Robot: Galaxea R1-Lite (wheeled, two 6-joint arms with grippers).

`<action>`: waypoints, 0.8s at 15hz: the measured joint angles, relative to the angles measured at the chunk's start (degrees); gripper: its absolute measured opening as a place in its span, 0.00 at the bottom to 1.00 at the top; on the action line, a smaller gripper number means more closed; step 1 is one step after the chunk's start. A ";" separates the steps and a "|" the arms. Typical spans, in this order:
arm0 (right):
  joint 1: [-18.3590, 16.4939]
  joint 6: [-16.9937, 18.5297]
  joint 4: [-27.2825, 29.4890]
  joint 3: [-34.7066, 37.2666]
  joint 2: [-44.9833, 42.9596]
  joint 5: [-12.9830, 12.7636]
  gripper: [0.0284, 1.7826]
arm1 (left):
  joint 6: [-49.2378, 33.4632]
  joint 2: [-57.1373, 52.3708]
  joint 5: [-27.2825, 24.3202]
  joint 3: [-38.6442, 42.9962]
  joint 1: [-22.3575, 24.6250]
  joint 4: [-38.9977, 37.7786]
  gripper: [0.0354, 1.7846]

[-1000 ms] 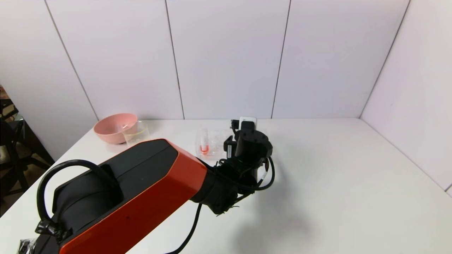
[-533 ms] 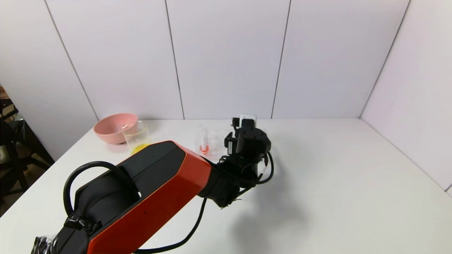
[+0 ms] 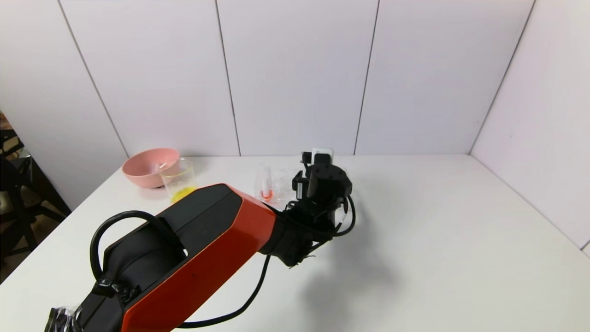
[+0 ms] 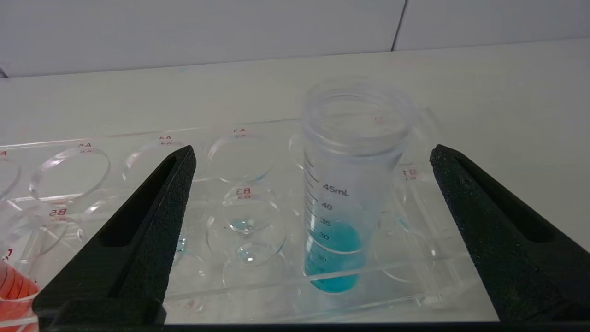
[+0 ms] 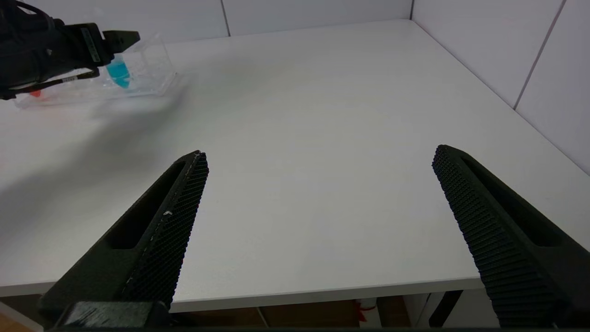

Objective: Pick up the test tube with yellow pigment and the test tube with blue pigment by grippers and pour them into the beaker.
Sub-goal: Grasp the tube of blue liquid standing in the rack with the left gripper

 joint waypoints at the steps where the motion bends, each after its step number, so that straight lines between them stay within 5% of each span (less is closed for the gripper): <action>1: 0.00 0.00 0.00 0.00 0.00 0.00 1.00 | 0.07 0.22 -0.02 -0.45 0.20 0.33 1.00; 5: -0.02 0.00 0.00 0.00 0.00 0.00 1.00 | 0.11 0.82 -0.13 -1.05 0.20 0.57 0.85; 11: 0.00 0.00 0.00 0.00 0.00 0.00 1.00 | 0.10 0.90 -0.32 -1.02 0.09 0.50 0.29; 12: 0.00 0.00 0.02 0.00 0.00 0.00 1.00 | 0.00 0.88 -0.27 -1.02 0.09 0.49 0.25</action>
